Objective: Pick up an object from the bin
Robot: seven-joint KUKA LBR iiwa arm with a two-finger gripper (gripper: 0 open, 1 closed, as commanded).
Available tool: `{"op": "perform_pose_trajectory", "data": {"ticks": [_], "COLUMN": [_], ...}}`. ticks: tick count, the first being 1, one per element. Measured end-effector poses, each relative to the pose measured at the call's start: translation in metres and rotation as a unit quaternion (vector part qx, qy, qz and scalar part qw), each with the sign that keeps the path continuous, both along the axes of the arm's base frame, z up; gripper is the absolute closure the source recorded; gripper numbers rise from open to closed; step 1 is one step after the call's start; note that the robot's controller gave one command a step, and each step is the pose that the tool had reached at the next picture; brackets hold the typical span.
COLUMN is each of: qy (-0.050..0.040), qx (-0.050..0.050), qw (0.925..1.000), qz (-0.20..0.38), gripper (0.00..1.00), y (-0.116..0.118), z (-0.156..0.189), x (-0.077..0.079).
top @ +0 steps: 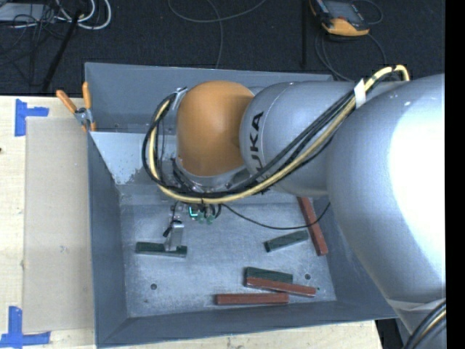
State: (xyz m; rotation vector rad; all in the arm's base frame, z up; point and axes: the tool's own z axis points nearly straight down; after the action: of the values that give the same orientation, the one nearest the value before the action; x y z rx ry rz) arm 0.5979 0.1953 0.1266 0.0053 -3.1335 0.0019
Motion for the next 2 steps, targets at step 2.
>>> {"op": "perform_pose_trajectory", "data": {"ticks": [2], "qy": [-0.0050], "qx": [0.001], "qw": [0.9992], "qz": [0.040], "gripper": [0.00], "y": [0.015], "z": [-0.026], "x": [-0.025]}}
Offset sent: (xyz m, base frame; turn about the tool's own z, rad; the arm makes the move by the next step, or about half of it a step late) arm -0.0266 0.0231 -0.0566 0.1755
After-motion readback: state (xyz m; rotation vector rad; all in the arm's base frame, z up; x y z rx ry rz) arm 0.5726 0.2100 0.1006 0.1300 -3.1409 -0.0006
